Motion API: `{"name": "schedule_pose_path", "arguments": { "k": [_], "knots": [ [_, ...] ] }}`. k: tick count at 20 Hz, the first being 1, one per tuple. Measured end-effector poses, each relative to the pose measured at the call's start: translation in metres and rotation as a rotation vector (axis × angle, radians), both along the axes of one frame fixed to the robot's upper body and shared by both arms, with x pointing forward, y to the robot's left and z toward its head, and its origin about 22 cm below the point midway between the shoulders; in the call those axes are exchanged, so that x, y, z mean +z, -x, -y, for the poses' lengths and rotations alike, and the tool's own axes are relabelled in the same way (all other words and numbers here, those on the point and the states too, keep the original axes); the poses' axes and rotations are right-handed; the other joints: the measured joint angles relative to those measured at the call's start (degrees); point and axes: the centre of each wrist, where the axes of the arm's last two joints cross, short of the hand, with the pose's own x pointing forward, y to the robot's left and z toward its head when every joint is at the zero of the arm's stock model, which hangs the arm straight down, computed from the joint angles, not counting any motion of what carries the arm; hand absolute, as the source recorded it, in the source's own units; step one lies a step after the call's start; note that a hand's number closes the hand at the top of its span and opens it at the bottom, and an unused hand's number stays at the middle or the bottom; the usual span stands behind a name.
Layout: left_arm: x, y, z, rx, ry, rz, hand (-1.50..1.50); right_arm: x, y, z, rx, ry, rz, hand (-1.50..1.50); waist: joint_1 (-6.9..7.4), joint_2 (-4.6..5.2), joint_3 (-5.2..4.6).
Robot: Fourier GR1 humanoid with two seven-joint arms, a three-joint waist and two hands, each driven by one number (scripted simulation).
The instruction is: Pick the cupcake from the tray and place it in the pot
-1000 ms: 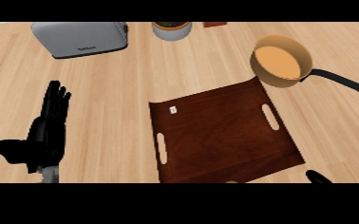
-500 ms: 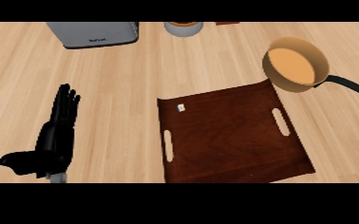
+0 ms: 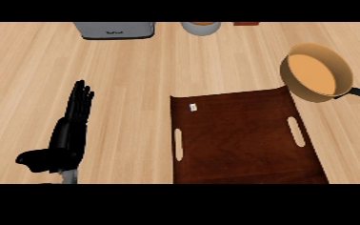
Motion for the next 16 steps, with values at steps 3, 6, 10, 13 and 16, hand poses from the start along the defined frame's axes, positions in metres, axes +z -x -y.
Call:
{"name": "schedule_pose_path", "arguments": {
  "k": [3,6,10,13,16],
  "knots": [
    [0.005,-0.007,0.004,-0.016,-0.003,0.006,0.00,-0.011,0.001,-0.016,-0.028,0.019,-0.043,-1.50,0.70,0.13,0.02],
    [0.002,-0.009,0.008,-0.027,0.001,0.003,0.00,-0.019,0.002,-0.020,-0.077,0.050,-0.088,-1.50,1.16,0.23,0.03],
    [0.004,-0.007,0.011,-0.034,-0.004,0.008,0.00,-0.028,-0.009,-0.027,-0.100,0.065,-0.119,-1.50,1.66,0.25,0.04],
    [-0.001,-0.008,0.012,-0.035,0.000,0.005,0.00,-0.036,-0.019,-0.028,-0.103,0.072,-0.135,-1.50,1.69,0.20,0.06],
    [-0.003,-0.006,0.013,-0.036,-0.001,0.002,0.00,-0.039,-0.030,-0.030,-0.098,0.084,-0.140,-1.50,1.74,0.16,0.06]
  ]
}}
